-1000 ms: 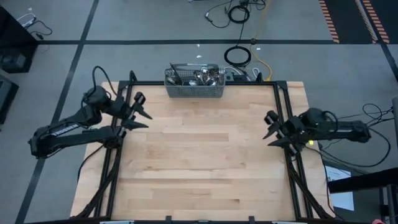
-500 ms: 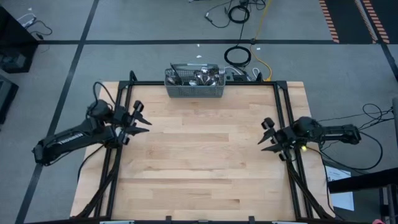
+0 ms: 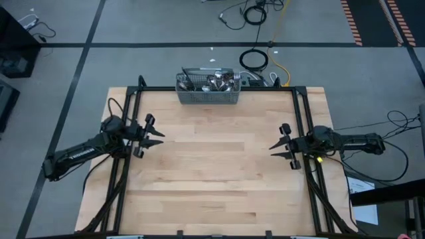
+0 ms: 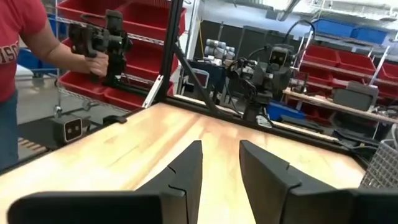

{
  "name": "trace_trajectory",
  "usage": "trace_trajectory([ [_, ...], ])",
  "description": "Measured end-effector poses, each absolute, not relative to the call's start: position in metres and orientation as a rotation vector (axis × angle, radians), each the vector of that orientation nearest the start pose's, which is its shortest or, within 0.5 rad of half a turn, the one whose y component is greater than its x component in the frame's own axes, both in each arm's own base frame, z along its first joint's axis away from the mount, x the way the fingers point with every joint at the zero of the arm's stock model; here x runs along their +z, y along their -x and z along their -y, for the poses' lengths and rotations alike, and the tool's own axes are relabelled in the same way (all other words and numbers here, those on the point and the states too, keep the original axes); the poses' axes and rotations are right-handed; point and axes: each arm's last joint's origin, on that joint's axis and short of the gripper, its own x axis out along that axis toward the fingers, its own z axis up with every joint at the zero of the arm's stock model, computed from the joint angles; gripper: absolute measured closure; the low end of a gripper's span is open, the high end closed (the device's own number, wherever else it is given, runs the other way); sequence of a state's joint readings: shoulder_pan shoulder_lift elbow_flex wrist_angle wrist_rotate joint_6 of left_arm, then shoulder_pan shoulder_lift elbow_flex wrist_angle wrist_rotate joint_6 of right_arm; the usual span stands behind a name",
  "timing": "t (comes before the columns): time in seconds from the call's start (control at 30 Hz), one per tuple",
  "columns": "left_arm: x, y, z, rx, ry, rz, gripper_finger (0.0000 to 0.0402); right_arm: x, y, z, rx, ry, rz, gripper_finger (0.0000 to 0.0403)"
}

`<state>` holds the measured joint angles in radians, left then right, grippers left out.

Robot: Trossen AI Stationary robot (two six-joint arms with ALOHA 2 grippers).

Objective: Sort silverware
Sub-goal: Return to Home Position

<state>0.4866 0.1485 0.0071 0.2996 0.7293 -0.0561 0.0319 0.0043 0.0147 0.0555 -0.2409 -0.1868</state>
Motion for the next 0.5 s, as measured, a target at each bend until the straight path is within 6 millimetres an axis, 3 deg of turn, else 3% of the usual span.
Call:
trace_trajectory([
  [0.2,0.1783,-0.0955,-0.0297,-0.205,-0.029,0.098,0.0277,0.1728,-0.0963,-0.0097,0.257,0.221,0.085,0.0309],
  [0.5,0.1816,-0.0952,-0.0301,-0.192,0.083,0.119,0.0277,0.1728,-0.0963,-0.0099,0.266,0.075,0.066,0.0309],
])
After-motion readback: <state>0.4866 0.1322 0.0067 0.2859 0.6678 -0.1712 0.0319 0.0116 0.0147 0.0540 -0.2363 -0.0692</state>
